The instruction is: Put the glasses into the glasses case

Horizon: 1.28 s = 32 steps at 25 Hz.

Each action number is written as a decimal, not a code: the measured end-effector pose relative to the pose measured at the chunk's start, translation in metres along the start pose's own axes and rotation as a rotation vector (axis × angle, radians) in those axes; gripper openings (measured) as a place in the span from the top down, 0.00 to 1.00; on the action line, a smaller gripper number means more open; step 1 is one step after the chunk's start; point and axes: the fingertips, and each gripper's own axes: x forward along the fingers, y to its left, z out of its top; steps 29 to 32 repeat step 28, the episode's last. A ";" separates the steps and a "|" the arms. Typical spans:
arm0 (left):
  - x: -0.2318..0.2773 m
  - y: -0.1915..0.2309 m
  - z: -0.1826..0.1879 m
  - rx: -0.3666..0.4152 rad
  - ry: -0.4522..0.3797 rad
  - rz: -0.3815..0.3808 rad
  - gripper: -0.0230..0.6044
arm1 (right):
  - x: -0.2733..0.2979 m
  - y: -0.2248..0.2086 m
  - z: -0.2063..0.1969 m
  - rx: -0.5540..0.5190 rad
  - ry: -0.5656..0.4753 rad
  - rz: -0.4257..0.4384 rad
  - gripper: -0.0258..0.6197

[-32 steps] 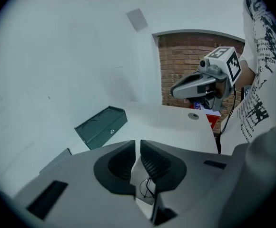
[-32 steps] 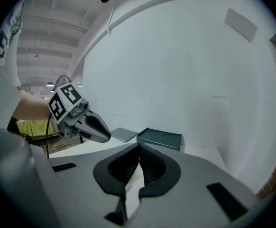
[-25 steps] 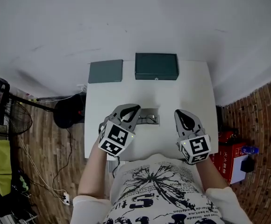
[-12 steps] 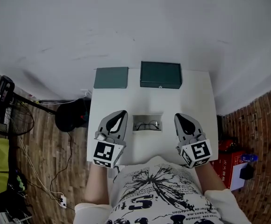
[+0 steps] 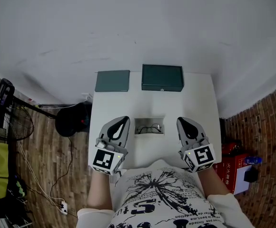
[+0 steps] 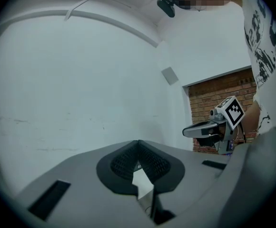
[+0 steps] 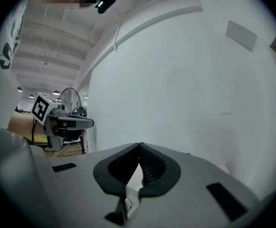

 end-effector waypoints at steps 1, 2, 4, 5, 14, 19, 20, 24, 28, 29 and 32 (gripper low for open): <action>0.000 0.000 0.003 0.003 -0.006 -0.001 0.94 | 0.000 0.001 0.000 0.001 0.000 0.000 0.94; 0.000 0.000 0.005 0.006 -0.010 -0.001 0.94 | 0.000 0.002 0.000 0.001 0.001 0.001 0.94; 0.000 -0.001 0.004 0.008 -0.008 -0.002 0.94 | -0.001 0.002 -0.001 -0.001 0.003 0.003 0.94; 0.000 -0.001 0.004 0.008 -0.006 -0.003 0.94 | -0.001 0.002 -0.002 -0.002 0.004 0.003 0.94; 0.001 0.003 0.004 -0.005 0.001 -0.003 0.94 | 0.002 0.000 -0.005 0.002 0.017 -0.026 0.94; 0.001 0.001 0.001 -0.020 0.003 -0.015 0.94 | 0.001 -0.003 -0.007 0.006 0.022 -0.045 0.94; 0.002 0.000 0.000 -0.023 0.004 -0.017 0.94 | 0.001 -0.003 -0.008 0.005 0.024 -0.048 0.94; 0.002 -0.001 -0.002 -0.035 0.008 -0.026 0.94 | 0.000 -0.003 -0.010 0.004 0.031 -0.053 0.94; 0.002 0.000 -0.002 -0.045 0.009 -0.028 0.94 | 0.000 -0.002 -0.011 0.003 0.033 -0.054 0.94; 0.002 0.000 -0.002 -0.045 0.009 -0.028 0.94 | 0.000 -0.002 -0.011 0.003 0.033 -0.054 0.94; 0.002 0.000 -0.002 -0.045 0.009 -0.028 0.94 | 0.000 -0.002 -0.011 0.003 0.033 -0.054 0.94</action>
